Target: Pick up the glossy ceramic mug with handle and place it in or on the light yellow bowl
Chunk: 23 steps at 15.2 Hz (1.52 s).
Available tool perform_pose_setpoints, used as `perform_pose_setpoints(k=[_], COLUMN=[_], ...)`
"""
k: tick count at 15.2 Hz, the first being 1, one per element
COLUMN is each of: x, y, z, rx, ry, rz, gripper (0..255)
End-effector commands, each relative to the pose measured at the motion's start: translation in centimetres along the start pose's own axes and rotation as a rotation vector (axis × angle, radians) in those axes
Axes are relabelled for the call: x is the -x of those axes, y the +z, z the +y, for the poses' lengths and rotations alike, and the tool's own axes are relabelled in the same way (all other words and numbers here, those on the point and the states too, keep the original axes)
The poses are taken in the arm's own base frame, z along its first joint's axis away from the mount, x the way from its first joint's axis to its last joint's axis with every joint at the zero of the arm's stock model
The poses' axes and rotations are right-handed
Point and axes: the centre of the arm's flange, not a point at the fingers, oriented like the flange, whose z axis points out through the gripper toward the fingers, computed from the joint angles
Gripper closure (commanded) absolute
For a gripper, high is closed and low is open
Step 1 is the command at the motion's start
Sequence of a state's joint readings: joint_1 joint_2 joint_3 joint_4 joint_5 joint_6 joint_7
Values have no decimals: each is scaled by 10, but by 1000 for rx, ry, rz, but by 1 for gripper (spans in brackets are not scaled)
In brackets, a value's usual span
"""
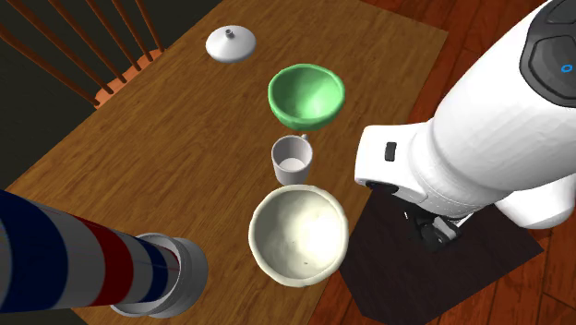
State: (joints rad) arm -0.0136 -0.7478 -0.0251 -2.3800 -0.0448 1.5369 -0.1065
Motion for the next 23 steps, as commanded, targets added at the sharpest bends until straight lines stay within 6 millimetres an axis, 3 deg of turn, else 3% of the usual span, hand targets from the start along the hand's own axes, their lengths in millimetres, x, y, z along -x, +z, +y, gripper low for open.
perform_pose_setpoints(k=[1,15,23], x=[0,-65,-67], y=[0,52,92], z=[0,152,154], rx=[0,51,51], ry=[0,-152,-152], rz=[0,55,55], gripper=[0,0,0])
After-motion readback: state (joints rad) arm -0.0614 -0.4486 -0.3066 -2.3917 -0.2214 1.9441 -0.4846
